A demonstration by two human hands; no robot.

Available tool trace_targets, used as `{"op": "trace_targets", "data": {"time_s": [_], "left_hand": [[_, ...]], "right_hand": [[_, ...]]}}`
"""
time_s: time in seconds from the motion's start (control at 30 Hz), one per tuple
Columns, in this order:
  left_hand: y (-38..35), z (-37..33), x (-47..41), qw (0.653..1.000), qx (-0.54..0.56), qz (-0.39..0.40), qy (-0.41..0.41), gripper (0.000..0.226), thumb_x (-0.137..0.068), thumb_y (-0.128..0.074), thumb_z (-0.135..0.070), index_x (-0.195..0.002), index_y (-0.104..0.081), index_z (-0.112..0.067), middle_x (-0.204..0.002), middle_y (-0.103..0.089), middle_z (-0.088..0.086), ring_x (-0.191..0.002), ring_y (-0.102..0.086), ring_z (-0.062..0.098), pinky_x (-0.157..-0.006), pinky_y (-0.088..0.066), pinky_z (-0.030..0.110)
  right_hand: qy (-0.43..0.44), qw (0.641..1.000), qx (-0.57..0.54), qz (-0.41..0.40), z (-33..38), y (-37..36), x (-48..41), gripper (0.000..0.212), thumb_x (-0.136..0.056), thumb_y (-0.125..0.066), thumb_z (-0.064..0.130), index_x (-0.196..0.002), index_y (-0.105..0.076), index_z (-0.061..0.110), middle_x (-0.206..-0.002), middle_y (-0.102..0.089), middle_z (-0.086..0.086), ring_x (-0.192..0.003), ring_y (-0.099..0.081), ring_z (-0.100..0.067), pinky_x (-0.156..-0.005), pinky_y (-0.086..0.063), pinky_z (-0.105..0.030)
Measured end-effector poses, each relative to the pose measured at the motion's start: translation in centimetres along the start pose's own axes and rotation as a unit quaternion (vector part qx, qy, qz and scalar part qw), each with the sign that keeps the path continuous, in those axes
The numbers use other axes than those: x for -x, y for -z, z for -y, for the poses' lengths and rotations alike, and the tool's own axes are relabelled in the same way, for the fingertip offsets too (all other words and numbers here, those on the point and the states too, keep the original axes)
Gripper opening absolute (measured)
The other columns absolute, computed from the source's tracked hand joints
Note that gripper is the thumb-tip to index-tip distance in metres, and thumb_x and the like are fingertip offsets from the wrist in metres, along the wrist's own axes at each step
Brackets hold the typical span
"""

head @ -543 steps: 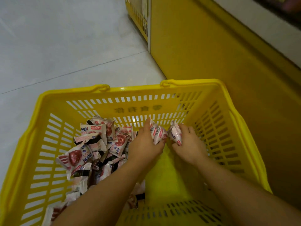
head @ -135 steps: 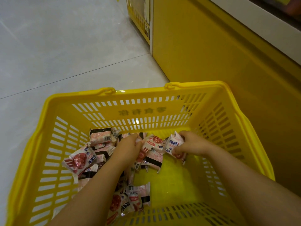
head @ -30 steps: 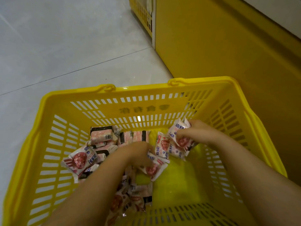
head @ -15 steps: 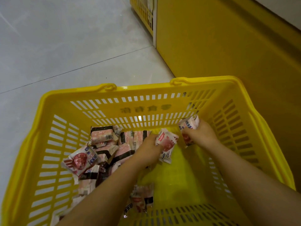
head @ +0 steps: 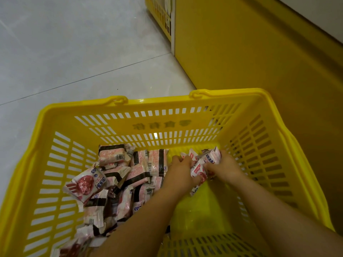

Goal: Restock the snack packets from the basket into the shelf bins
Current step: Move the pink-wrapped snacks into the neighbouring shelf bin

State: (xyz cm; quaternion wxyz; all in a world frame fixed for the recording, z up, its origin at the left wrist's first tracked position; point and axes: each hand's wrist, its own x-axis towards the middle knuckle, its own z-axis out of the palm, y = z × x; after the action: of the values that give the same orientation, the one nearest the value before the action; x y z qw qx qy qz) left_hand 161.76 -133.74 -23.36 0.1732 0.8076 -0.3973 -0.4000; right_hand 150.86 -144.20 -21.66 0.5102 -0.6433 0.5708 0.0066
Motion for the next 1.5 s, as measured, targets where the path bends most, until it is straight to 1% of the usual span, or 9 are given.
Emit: {"op": "trace_targets", "data": {"time_s": [0.13, 0.23, 0.43, 0.63, 0.87, 1.07, 1.13, 1.37, 1.5], "left_hand": [[0.5, 0.4, 0.3, 0.998, 0.028, -0.033, -0.034, 0.037, -0.079, -0.072, -0.042, -0.1, -0.045, -0.026, -0.122, -0.036, 0.002, -0.099, -0.051, 0.02, -0.086, -0.052, 0.033], [1.6, 0.4, -0.1, 0.987, -0.056, -0.126, -0.078, 0.034, -0.079, -0.069, -0.046, -0.095, -0.044, -0.029, -0.122, -0.038, 0.001, -0.106, -0.048, 0.021, -0.085, -0.05, 0.038], [1.3, 1.6, -0.8, 0.955, -0.219, -0.139, -0.14, 0.069, -0.085, -0.061, -0.05, -0.141, -0.027, -0.028, -0.14, -0.033, 0.004, -0.12, -0.045, 0.026, -0.094, -0.042, 0.036], [0.9, 2.4, -1.1, 0.955, -0.261, -0.064, -0.122, 0.09, -0.085, -0.064, -0.046, -0.149, -0.003, -0.038, -0.155, -0.019, 0.008, -0.133, -0.034, 0.035, -0.097, -0.042, 0.043], [1.5, 2.6, -0.8, 0.962, -0.22, -0.08, -0.143, 0.074, -0.086, -0.06, -0.051, -0.146, -0.019, -0.036, -0.141, -0.038, 0.0, -0.12, -0.047, 0.025, -0.086, -0.047, 0.036], [1.1, 2.6, -0.5, 0.976, -0.167, -0.096, -0.105, 0.101, -0.082, -0.066, -0.05, -0.152, 0.002, -0.024, -0.145, -0.039, 0.0, -0.124, -0.046, 0.023, -0.081, -0.047, 0.034], [1.3, 2.3, -0.7, 0.984, -0.143, -0.081, -0.066, 0.102, -0.079, -0.071, -0.048, -0.152, -0.005, -0.021, -0.143, -0.041, 0.001, -0.123, -0.048, 0.022, -0.085, -0.047, 0.034], [2.7, 0.4, 0.6, 0.995, -0.002, -0.086, -0.046, 0.077, -0.069, -0.078, -0.044, -0.133, -0.04, -0.026, -0.122, -0.055, -0.004, -0.106, -0.055, 0.015, -0.085, -0.049, 0.033], [5.3, -1.9, 3.3, 0.987, 0.105, -0.104, -0.058, 0.056, -0.068, -0.08, -0.037, -0.111, -0.044, -0.034, -0.097, -0.058, -0.015, -0.087, -0.06, 0.008, -0.067, -0.047, 0.022]], "right_hand": [[0.019, 1.0, -0.015, -0.016, -0.1, -0.2, -0.1, 0.035, -0.08, -0.072, 0.006, -0.111, -0.056, 0.001, -0.106, -0.065, -0.015, -0.088, -0.061, -0.024, -0.065, -0.048, -0.025], [0.049, 0.996, 0.007, -0.07, 0.1, -0.3, -0.5, 0.036, -0.08, -0.073, 0.011, -0.111, -0.057, 0.0, -0.105, -0.063, -0.016, -0.095, -0.061, -0.029, -0.071, -0.043, -0.027], [0.1, 0.972, 0.204, -0.068, -0.8, -1.0, 0.1, 0.044, -0.087, -0.066, 0.028, -0.122, -0.051, 0.004, -0.119, -0.057, -0.017, -0.109, -0.055, -0.032, -0.086, -0.046, -0.035], [0.119, 0.936, 0.33, -0.002, -0.7, -1.0, 0.4, 0.083, -0.09, -0.061, 0.025, -0.153, -0.007, 0.019, -0.146, -0.032, -0.008, -0.13, -0.041, -0.029, -0.099, -0.043, -0.039], [0.129, 0.973, 0.155, -0.114, -0.5, -0.9, 0.3, 0.063, -0.086, -0.065, 0.019, -0.143, -0.037, 0.015, -0.131, -0.056, -0.008, -0.119, -0.053, -0.028, -0.093, -0.046, -0.033], [0.192, 0.966, 0.172, -0.023, -0.2, -1.6, 0.7, 0.061, -0.085, -0.065, 0.021, -0.141, -0.042, 0.017, -0.129, -0.057, -0.005, -0.116, -0.056, -0.024, -0.091, -0.047, -0.031], [0.183, 0.968, 0.168, -0.031, 0.2, -1.3, 0.8, 0.064, -0.085, -0.066, 0.022, -0.143, -0.04, 0.018, -0.13, -0.058, -0.005, -0.116, -0.056, -0.023, -0.092, -0.048, -0.032], [0.154, 0.975, 0.143, -0.074, 2.4, 1.0, 3.2, 0.05, -0.083, -0.067, 0.023, -0.129, -0.052, 0.014, -0.11, -0.067, -0.01, -0.099, -0.064, -0.027, -0.077, -0.05, -0.029], [0.18, 0.974, 0.099, -0.099, 5.3, 3.9, 7.1, 0.045, -0.082, -0.071, 0.02, -0.122, -0.055, 0.01, -0.109, -0.068, -0.01, -0.098, -0.064, -0.027, -0.08, -0.051, -0.031]]}}
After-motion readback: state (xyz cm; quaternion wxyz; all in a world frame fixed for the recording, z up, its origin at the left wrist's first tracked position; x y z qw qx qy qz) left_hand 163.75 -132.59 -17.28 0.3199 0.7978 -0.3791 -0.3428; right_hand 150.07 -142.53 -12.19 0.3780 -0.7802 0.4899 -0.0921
